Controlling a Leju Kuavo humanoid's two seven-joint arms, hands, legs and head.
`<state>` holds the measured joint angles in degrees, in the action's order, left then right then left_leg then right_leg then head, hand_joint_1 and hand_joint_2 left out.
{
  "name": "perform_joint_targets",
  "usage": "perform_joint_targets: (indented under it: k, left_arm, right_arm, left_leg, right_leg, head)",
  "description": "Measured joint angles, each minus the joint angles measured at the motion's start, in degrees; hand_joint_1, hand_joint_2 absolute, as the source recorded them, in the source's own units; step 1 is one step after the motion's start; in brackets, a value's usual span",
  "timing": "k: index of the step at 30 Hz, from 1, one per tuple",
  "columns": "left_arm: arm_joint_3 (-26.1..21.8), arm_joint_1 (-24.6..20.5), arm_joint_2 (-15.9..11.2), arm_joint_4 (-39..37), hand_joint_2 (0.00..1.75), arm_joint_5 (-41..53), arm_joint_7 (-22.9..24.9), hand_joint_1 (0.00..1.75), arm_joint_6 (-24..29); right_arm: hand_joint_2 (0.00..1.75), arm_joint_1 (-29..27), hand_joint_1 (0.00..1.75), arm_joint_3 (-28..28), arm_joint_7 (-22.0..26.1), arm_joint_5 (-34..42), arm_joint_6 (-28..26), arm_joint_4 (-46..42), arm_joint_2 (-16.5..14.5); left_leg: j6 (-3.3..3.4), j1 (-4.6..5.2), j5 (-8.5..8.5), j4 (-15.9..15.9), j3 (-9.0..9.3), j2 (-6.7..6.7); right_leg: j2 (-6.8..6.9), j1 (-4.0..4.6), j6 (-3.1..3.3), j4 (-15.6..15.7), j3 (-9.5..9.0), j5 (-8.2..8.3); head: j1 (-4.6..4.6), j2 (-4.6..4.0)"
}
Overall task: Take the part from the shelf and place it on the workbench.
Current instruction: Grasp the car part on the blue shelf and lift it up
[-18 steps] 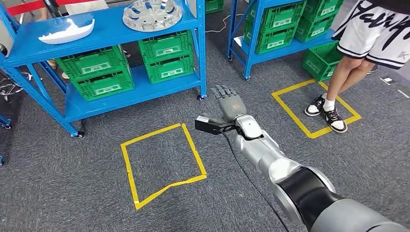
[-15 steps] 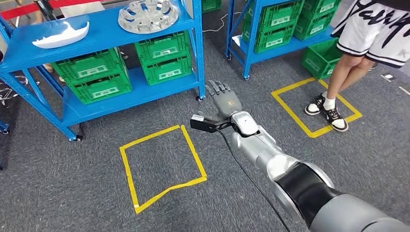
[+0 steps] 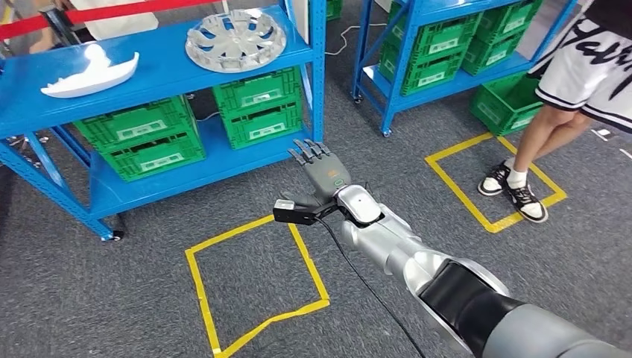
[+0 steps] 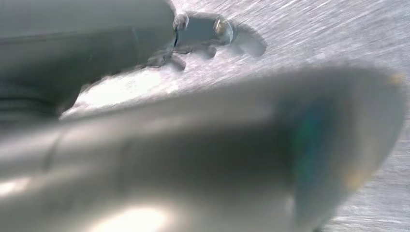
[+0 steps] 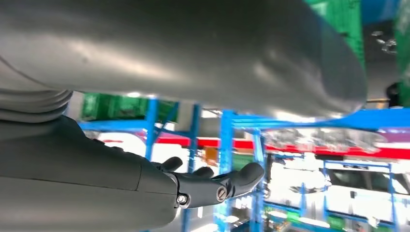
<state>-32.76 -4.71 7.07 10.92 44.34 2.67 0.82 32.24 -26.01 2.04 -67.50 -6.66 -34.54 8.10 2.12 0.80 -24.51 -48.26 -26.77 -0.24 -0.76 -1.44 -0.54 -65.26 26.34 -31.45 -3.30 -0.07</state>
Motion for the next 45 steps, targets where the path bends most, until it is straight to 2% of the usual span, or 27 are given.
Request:
perform_joint_targets:
  k: [2,3,4,5,7,8,9,10,12,14,16,18,19,20,22,24,28,31,33,35,36,37,39,40,41,43,45]
  left_arm:
    - [-0.05,0.26,0.21,-0.23,0.00,-0.20,-0.30,0.00,0.14]
    - [-0.08,0.46,0.28,-0.32,0.00,-0.25,-0.34,0.00,0.20]
    - [-0.10,0.65,0.32,-0.37,0.00,-0.24,-0.36,0.00,0.25]
    - [-0.12,0.76,0.34,-0.41,0.00,-0.23,-0.37,0.00,0.30]
    - [-0.25,0.95,0.22,-0.52,0.00,-0.11,-0.35,0.00,0.36]
    - [-0.34,0.93,0.12,-0.57,0.00,-0.02,-0.32,0.00,0.39]
    - [-0.43,0.89,0.02,-0.59,0.00,0.07,-0.30,0.00,0.42]
    - [-0.50,0.73,-0.05,-0.58,0.00,0.13,-0.29,0.00,0.46]
    - [-0.54,0.28,-0.03,-0.46,0.00,0.14,-0.26,0.00,0.62]
    - [-0.55,-0.04,0.00,-0.39,0.00,0.14,-0.26,0.00,0.77]
    - [-0.55,-0.05,0.01,-0.37,0.00,0.15,-0.21,0.00,0.81]
    - [-0.56,0.22,0.01,-0.39,0.00,0.17,0.03,0.00,0.92]
    - [-0.56,0.39,0.01,-0.41,0.00,0.20,0.17,0.00,1.00]
    - [-0.59,0.54,0.00,-0.43,0.00,0.22,0.27,0.00,1.14]
    - [-0.76,0.81,-0.08,-0.45,0.00,0.25,0.41,0.00,1.41]
    - [-0.99,0.99,-0.24,-0.47,0.00,0.24,0.57,0.00,1.59]
    - [-1.35,0.98,-0.17,-0.40,0.00,0.23,0.47,0.00,1.65]
    - [-1.44,0.73,-0.02,-0.31,0.00,0.23,0.19,0.00,1.52]
    - [-1.44,0.73,0.05,-0.29,0.00,0.26,0.04,0.00,1.42]
    - [-1.44,0.69,0.09,-0.28,0.00,0.33,-0.09,0.00,1.39]
    - [-1.44,0.66,0.10,-0.28,0.00,0.38,-0.14,0.00,1.36]
    - [-1.44,0.66,0.13,-0.28,0.00,0.44,-0.19,0.00,1.33]
    - [-1.45,0.61,0.27,-0.38,0.00,0.68,-0.26,0.00,1.21]
    - [-1.46,0.55,0.33,-0.40,0.00,0.80,-0.30,0.00,1.16]
    - [-1.47,0.44,0.38,-0.38,0.00,0.94,-0.30,0.00,1.07]
    - [-1.49,-0.02,0.39,-0.20,0.00,1.12,-0.27,0.00,0.97]
    - [-1.49,-0.53,0.41,-0.10,0.00,1.24,-0.17,0.00,0.93]
  right_arm:
    - [0.00,-1.08,0.00,-1.16,-0.10,0.23,0.12,-0.02,-0.07]
    - [0.00,-1.40,0.00,-1.55,-0.15,0.35,0.16,-0.11,-0.10]
    - [0.00,-1.43,0.00,-1.82,-0.21,0.54,0.14,-0.22,-0.13]
    - [0.00,-1.32,0.00,-2.03,-0.25,0.75,0.13,-0.33,-0.14]
    - [0.00,-1.50,0.00,-2.61,-0.31,1.18,0.16,-0.38,-0.13]
    - [0.00,-1.70,0.00,-3.04,-0.30,1.34,0.22,-0.40,-0.15]
    - [0.00,-1.88,0.00,-3.44,-0.30,1.48,0.26,-0.57,-0.18]
    - [0.00,-1.57,0.00,-3.78,-0.31,1.63,0.27,-0.92,-0.20]
    - [0.00,0.18,0.00,-4.02,-0.34,1.92,0.16,-2.02,-0.24]
    - [0.00,2.05,0.00,-4.17,-0.36,2.27,0.06,-3.00,-0.25]
    - [0.00,2.33,0.00,-4.71,-0.44,2.65,0.15,-3.85,-0.17]
    - [0.00,1.91,0.00,-5.44,-0.79,3.18,0.32,-5.05,-0.01]
    - [0.00,1.75,0.00,-5.75,-1.01,3.44,0.38,-5.79,0.09]
    - [0.00,1.69,0.00,-6.01,-1.19,3.67,0.42,-6.49,0.21]
    - [0.00,1.65,0.00,-6.49,-1.32,4.13,0.46,-7.78,0.51]
    - [0.00,1.62,0.00,-7.14,-1.32,4.48,0.51,-8.70,0.77]
    - [0.00,2.20,0.00,-7.94,-1.34,4.66,0.61,-10.37,1.48]
    - [0.00,2.81,0.00,-8.20,-1.29,4.73,0.79,-10.82,1.80]
    - [0.00,2.66,0.00,-8.46,-1.21,4.83,0.83,-10.92,1.90]
    - [0.00,2.50,0.00,-8.77,-1.18,4.99,0.74,-10.92,2.03]
    - [0.00,2.43,0.00,-8.91,-1.19,5.07,0.67,-10.92,2.10]
    - [0.00,2.26,0.00,-9.03,-1.22,5.11,0.60,-10.92,2.22]
    - [0.00,1.56,0.00,-9.30,-1.39,5.21,0.60,-10.90,2.74]
    - [0.00,1.25,0.00,-9.43,-1.55,5.26,0.65,-10.94,3.01]
    - [0.00,1.13,0.00,-9.54,-1.78,5.35,0.69,-11.19,3.25]
    - [0.00,1.72,0.00,-9.65,-2.18,5.58,0.69,-11.93,3.50]
    - [0.00,2.26,0.00,-9.67,-2.33,5.80,0.67,-12.39,3.70]
  left_leg:
    - [-0.32,-0.14,-1.40,2.62,4.55,-0.48]
    - [-0.60,-0.22,-2.29,3.57,6.70,-0.62]
    - [-0.93,-0.33,-3.24,4.25,8.63,-0.71]
    - [-1.27,-0.53,-4.38,4.63,10.42,-0.74]
    - [-2.04,-0.78,-7.19,4.68,13.48,-0.84]
    - [-2.40,-0.83,-8.67,4.64,14.72,-0.82]
    - [-2.77,-0.86,-9.81,4.76,15.97,-0.78]
    - [-3.15,-0.92,-10.20,3.74,16.51,-0.73]
    - [-3.78,-1.17,-8.45,-4.16,13.04,-0.62]
    - [-4.14,-1.31,-7.47,-16.87,4.80,-0.47]
    - [-4.30,-1.31,-10.93,-24.53,-2.85,-0.30]
    - [-4.02,-1.24,-14.81,-26.17,-8.12,-0.29]
    - [-3.67,-1.18,-15.19,-25.01,-9.65,-0.29]
    - [-3.22,-1.08,-14.04,-22.73,-10.46,-0.28]
    - [-2.09,-0.60,-7.45,-16.19,-10.98,-0.15]
    - [-1.19,0.07,-2.80,-11.55,-11.15,-0.16]
    - [-0.53,-0.07,-2.28,-9.56,-9.35,-0.73]
    - [0.23,-0.11,-0.97,-10.11,-7.22,-0.32]
    - [0.47,-0.03,-2.02,-10.32,-6.04,-0.33]
    - [0.45,0.09,-3.65,-10.25,-4.42,-0.50]
    - [0.42,0.20,-4.60,-10.23,-3.37,-0.58]
    - [0.42,0.31,-5.62,-10.18,-2.33,-0.62]
    - [0.25,0.54,-7.75,-10.27,-0.15,-0.85]
    - [0.01,0.57,-8.69,-10.19,0.60,-0.97]
    - [-0.33,0.57,-9.23,-10.31,1.40,-1.06]
    - [-1.10,0.55,-8.21,-12.67,0.84,-0.96]
    - [-1.90,0.51,-5.20,-19.54,-3.11,-0.73]
  right_leg:
    - [0.05,0.19,-0.37,-2.41,4.22,-4.47]
    - [0.08,0.10,-0.79,-1.61,6.10,-6.57]
    - [0.16,-0.12,-1.30,0.34,7.77,-7.23]
    - [0.37,-0.45,-1.90,3.26,9.18,-5.46]
    - [1.73,-1.05,-2.57,9.31,10.79,5.04]
    - [2.31,-0.99,-2.23,10.82,10.87,9.39]
    - [2.66,-0.81,-1.58,11.08,10.64,11.84]
    - [2.44,-0.50,-0.73,10.34,10.25,11.10]
    - [1.43,-0.43,0.28,9.29,9.28,9.19]
    - [0.91,-0.40,0.94,9.04,8.12,7.70]
    - [0.63,-0.11,1.44,9.10,6.67,6.31]
    - [0.10,0.12,1.62,9.09,4.91,4.90]
    - [-0.12,0.20,1.60,9.09,3.92,4.17]
    - [-0.28,0.26,1.54,9.09,2.86,3.42]
    - [-0.39,0.40,1.35,9.08,1.15,1.92]
    - [-0.59,0.69,0.80,9.20,-0.12,0.02]
    - [-0.44,1.11,-0.27,6.07,-1.91,-0.05]
    - [0.13,0.98,-0.97,-2.67,3.04,-1.18]
    - [0.23,1.02,-1.33,-7.67,8.59,-5.08]
    - [0.24,1.15,-1.19,-7.10,12.43,-9.33]
    - [0.25,1.26,-0.87,-4.89,13.45,-9.37]
    - [0.26,1.41,-0.41,-1.91,14.04,-6.74]
    - [0.32,1.90,0.48,3.45,14.17,3.49]
    - [0.33,2.15,0.77,4.87,13.80,7.44]
    - [0.29,2.29,1.03,5.46,13.25,9.26]
    - [0.10,2.13,1.60,5.88,11.76,8.08]
    - [-0.02,1.65,2.17,6.58,9.67,6.68]
  head:
    - [-0.20,0.00]
    - [-0.20,0.00]
    - [-0.20,0.00]
    - [-0.19,0.00]
    - [-0.22,0.00]
    - [-0.13,0.00]
    - [-0.20,0.00]
    - [-0.18,0.00]
    - [-0.35,0.00]
    - [-0.19,0.00]
    - [-0.07,0.00]
    - [-0.06,0.00]
    - [-0.04,0.00]
    - [0.00,0.00]
    - [0.10,0.00]
    - [0.30,0.00]
    - [0.16,0.00]
    - [-0.08,0.00]
    - [-0.09,0.00]
    - [-0.13,0.00]
    - [-0.15,0.00]
    - [-0.15,0.00]
    - [0.13,0.00]
    - [0.26,0.00]
    - [0.40,0.00]
    - [0.35,0.00]
    - [0.42,0.00]
